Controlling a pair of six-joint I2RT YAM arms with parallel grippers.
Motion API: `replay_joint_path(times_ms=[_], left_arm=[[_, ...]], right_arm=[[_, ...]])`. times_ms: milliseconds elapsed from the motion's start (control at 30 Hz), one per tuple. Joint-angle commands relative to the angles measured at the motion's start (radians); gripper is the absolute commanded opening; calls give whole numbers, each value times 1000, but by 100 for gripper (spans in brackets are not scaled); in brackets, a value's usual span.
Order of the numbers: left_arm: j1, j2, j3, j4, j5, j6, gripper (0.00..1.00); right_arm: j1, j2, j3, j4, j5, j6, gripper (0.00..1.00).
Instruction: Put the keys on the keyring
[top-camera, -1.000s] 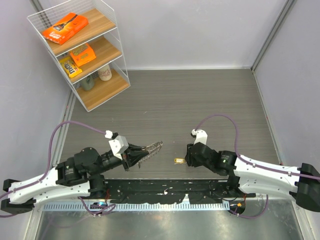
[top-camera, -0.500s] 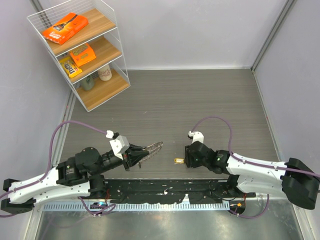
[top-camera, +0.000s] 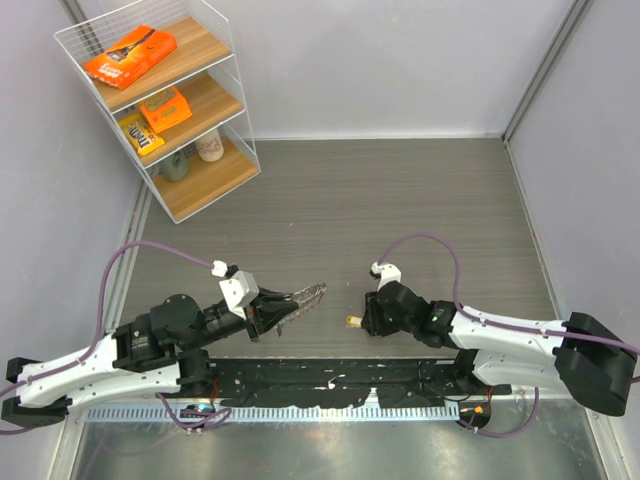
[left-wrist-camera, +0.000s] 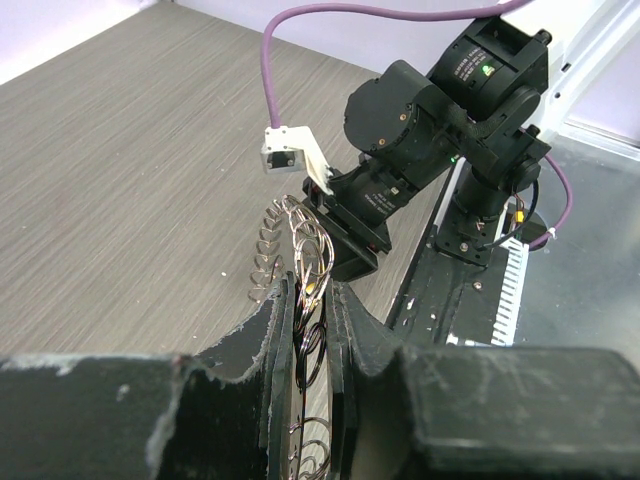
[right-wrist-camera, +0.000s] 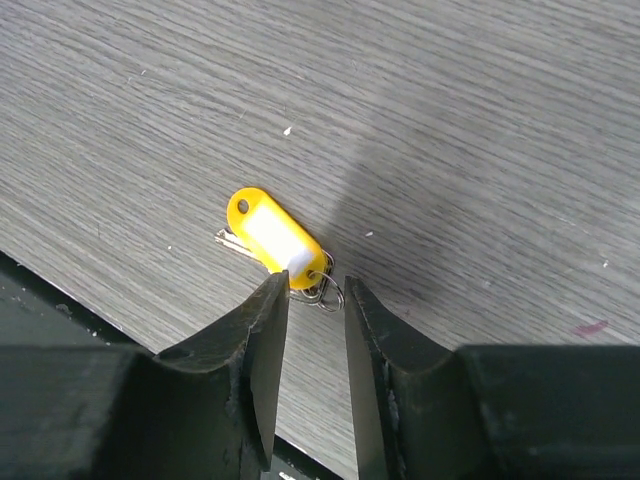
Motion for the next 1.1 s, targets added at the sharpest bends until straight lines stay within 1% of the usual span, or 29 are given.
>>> replay_joint_path(times_ms=[0, 67, 100, 200, 333, 567, 700, 900, 1067], left_arm=[[0, -6, 27, 72, -5, 9, 0], [0, -3, 27, 76, -5, 7, 0], [-1, -3, 24, 79, -4, 7, 0], [-1, 3, 24, 81, -4, 7, 0], [0, 9, 30, 85, -2, 7, 0], [0, 15, 37, 82, -2, 9, 0], [0, 14, 37, 81, -5, 11, 0], [-1, 23, 30, 90, -5, 11, 0], [-1, 24, 26, 96, -2, 9, 0]], right_arm=[[-4, -55, -11, -26, -3, -9, 34], [-4, -75, -16, -40, -3, -3, 30], [-4, -84, -20, -43, -3, -3, 26], [-4, -104, -26, -54, -3, 5, 22], [-4, -112, -37, -38, -17, 4, 22], [-3, -55, -29, -2, -37, -6, 22], [-4, -41, -25, 14, -43, -6, 18], [-3, -53, -11, 0, -25, -13, 5], [-3, -107, 0, -28, -11, -35, 6]])
